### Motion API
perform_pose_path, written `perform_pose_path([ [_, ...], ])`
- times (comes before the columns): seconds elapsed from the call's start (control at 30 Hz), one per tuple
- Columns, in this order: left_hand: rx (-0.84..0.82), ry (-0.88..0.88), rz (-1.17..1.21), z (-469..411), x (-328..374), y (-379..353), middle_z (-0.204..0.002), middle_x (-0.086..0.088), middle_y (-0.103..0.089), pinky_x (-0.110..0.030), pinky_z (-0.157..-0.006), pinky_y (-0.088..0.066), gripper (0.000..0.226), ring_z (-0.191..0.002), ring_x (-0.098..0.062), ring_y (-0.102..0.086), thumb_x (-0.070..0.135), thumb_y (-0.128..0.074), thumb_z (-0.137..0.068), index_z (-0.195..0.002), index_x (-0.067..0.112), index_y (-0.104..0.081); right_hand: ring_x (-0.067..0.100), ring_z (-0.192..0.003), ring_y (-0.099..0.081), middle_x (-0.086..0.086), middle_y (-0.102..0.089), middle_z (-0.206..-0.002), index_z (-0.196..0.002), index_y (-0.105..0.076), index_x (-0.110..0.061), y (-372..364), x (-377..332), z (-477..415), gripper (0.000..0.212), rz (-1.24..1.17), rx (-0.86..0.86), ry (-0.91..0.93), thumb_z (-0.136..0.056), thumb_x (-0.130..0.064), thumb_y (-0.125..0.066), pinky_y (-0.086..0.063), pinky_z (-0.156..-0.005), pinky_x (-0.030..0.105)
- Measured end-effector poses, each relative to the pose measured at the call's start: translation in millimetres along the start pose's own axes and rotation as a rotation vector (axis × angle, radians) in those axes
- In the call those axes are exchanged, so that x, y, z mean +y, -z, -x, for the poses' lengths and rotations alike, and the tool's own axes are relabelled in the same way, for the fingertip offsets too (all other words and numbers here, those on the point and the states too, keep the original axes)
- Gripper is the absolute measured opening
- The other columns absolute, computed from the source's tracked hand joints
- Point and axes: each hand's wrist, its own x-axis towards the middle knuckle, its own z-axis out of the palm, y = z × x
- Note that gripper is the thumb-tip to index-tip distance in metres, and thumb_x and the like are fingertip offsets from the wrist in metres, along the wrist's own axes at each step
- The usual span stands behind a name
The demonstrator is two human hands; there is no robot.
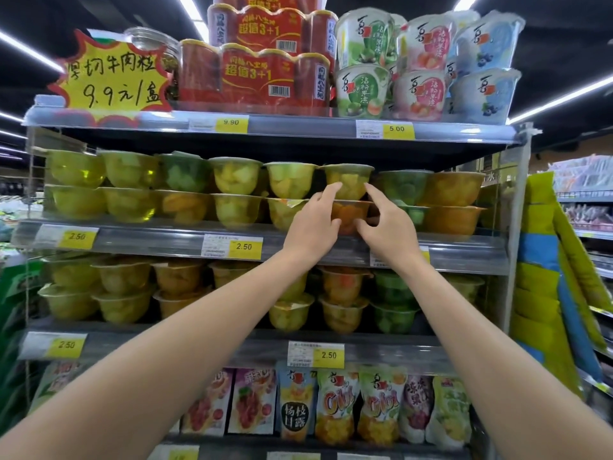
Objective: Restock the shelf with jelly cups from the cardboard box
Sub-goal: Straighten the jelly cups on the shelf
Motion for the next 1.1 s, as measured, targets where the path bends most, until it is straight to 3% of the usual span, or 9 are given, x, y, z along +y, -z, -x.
perform_pose_path([
  [0.3,-0.126,0.030,-0.007,-4.6,-0.1,1.3,-0.144,-0.009,-0.044,-0.035,-0.098,-0.044,0.062,-0.122,-0.026,-0.052,0.013,-0.053,-0.096,-0.150,0.022,-0.022,0.024,-0.134,-0.043,0.006,-0.044,-0.148,-0.149,-0.031,-0.015,1.3,-5.6,-0.2,0.060,0.051,-0.035,-0.061,-0.095,-0.019,-0.057,-0.037,-0.107,0.033],
  [0.47,-0.284,0.047,0.082,0.2,0.2,10.4,-0.159,-0.007,-0.019,-0.031,-0.114,-0.024,0.066,-0.144,-0.022,-0.023,0.003,-0.045,-0.097,-0.153,0.019,-0.013,0.023,-0.139,-0.036,0.005,-0.037,-0.152,-0.150,-0.028,-0.014,6.4,-9.7,1.4,0.060,0.008,-0.097,-0.101,-0.096,-0.016,-0.055,-0.031,-0.111,0.033],
  [0.53,-0.293,0.032,0.126,6.7,0.1,17.9,-0.158,-0.007,-0.020,-0.033,-0.116,-0.025,0.065,-0.144,-0.022,-0.024,0.001,-0.044,-0.097,-0.153,0.017,-0.015,0.023,-0.139,-0.036,0.006,-0.038,-0.151,-0.149,-0.030,-0.013,7.5,-12.5,2.7,0.058,0.003,-0.076,-0.104,-0.096,-0.015,-0.054,-0.031,-0.111,0.033],
  [0.67,-0.037,-0.018,0.048,25.6,-9.5,42.9,-0.135,-0.008,-0.049,-0.042,-0.093,-0.048,0.040,-0.112,-0.025,-0.056,0.006,-0.045,-0.096,-0.136,0.011,-0.044,0.028,-0.111,-0.058,0.013,-0.052,-0.136,-0.139,-0.046,-0.007,2.6,-26.5,10.2,0.044,0.061,0.126,-0.056,-0.095,-0.012,-0.052,-0.051,-0.093,0.035],
  [0.73,0.097,-0.009,0.008,32.7,-18.0,56.7,-0.124,-0.007,-0.052,-0.039,-0.077,-0.051,0.032,-0.096,-0.025,-0.060,0.007,-0.046,-0.095,-0.126,0.010,-0.049,0.026,-0.091,-0.063,0.015,-0.055,-0.125,-0.129,-0.054,-0.004,-2.4,-40.9,13.5,0.036,0.045,0.181,0.010,-0.093,-0.009,-0.053,-0.054,-0.077,0.033],
  [0.83,0.160,0.051,-0.048,37.3,-30.7,68.6,-0.127,-0.007,-0.047,-0.029,-0.068,-0.050,0.036,-0.093,-0.023,-0.059,0.009,-0.049,-0.095,-0.130,0.012,-0.045,0.019,-0.080,-0.060,0.014,-0.057,-0.120,-0.127,-0.055,-0.004,-13.7,-63.6,11.7,0.035,-0.025,0.125,0.088,-0.092,-0.007,-0.054,-0.055,-0.077,0.037],
  [0.93,0.058,0.125,-0.068,34.2,-40.4,71.7,-0.145,-0.006,-0.034,-0.031,-0.081,-0.050,0.057,-0.115,-0.021,-0.052,0.017,-0.051,-0.095,-0.147,0.017,-0.027,0.020,-0.104,-0.060,0.012,-0.052,-0.134,-0.141,-0.042,-0.007,-28.3,-79.2,4.0,0.050,-0.090,0.012,0.087,-0.093,-0.010,-0.055,-0.050,-0.092,0.029],
  [1.0,-0.043,0.157,-0.004,29.7,-44.1,71.9,-0.153,-0.006,-0.024,-0.031,-0.092,-0.046,0.068,-0.125,-0.021,-0.046,0.020,-0.052,-0.096,-0.152,0.020,-0.014,0.022,-0.128,-0.048,0.010,-0.043,-0.146,-0.148,-0.032,-0.008,-38.6,-82.6,-1.1,0.060,-0.107,-0.080,0.055,-0.093,-0.012,-0.056,-0.038,-0.102,0.024],
  [1.1,-0.124,0.190,0.105,19.9,-48.1,70.9,-0.157,-0.006,-0.020,-0.033,-0.106,-0.035,0.074,-0.137,-0.022,-0.034,0.019,-0.052,-0.096,-0.153,0.020,-0.006,0.022,-0.136,-0.039,0.008,-0.037,-0.151,-0.151,-0.024,-0.010,-49.9,-81.0,-7.0,0.067,-0.130,-0.134,0.014,-0.093,-0.015,-0.058,-0.034,-0.104,0.023],
])
